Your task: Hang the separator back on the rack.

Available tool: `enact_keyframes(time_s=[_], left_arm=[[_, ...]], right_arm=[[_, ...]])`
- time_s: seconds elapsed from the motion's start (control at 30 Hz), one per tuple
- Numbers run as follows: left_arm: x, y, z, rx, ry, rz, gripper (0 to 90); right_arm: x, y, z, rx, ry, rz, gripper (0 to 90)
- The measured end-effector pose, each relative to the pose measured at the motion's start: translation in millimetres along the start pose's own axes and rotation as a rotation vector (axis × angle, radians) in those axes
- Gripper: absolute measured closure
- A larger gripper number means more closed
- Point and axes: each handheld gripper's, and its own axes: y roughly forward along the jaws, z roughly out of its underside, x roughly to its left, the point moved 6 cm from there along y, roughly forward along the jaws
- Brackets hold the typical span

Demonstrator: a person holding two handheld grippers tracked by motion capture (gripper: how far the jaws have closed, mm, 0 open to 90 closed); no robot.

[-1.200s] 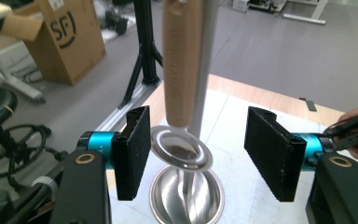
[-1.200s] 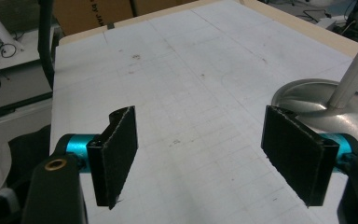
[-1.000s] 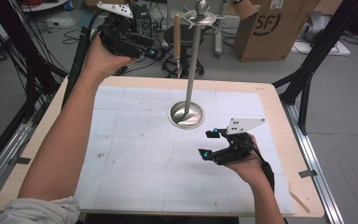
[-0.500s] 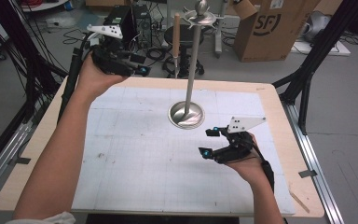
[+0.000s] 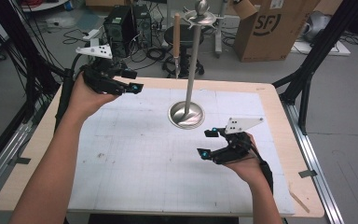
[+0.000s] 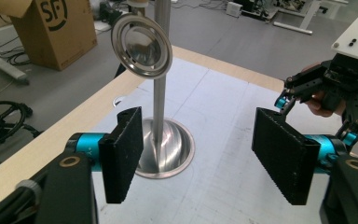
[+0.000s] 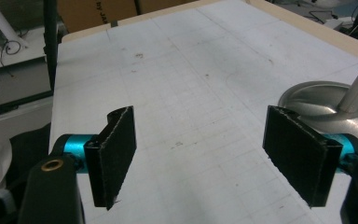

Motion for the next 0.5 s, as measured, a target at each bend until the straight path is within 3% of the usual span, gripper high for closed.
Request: enact_keyframes(time_s=[0.27,0.5], left_arm=[[-6.7,-11.2,10.6,-0.018,-0.004,-0.018,28.0],[-13.2,-18.9,29.8,-0.02,-0.003,-0.02,25.8]], right_arm=[[-1.4,-0.2,1.2,-0.008,0.011,0.0,25.1],[-3.3,-2.1,2.9,-0.016,0.014,0.009,25.1]])
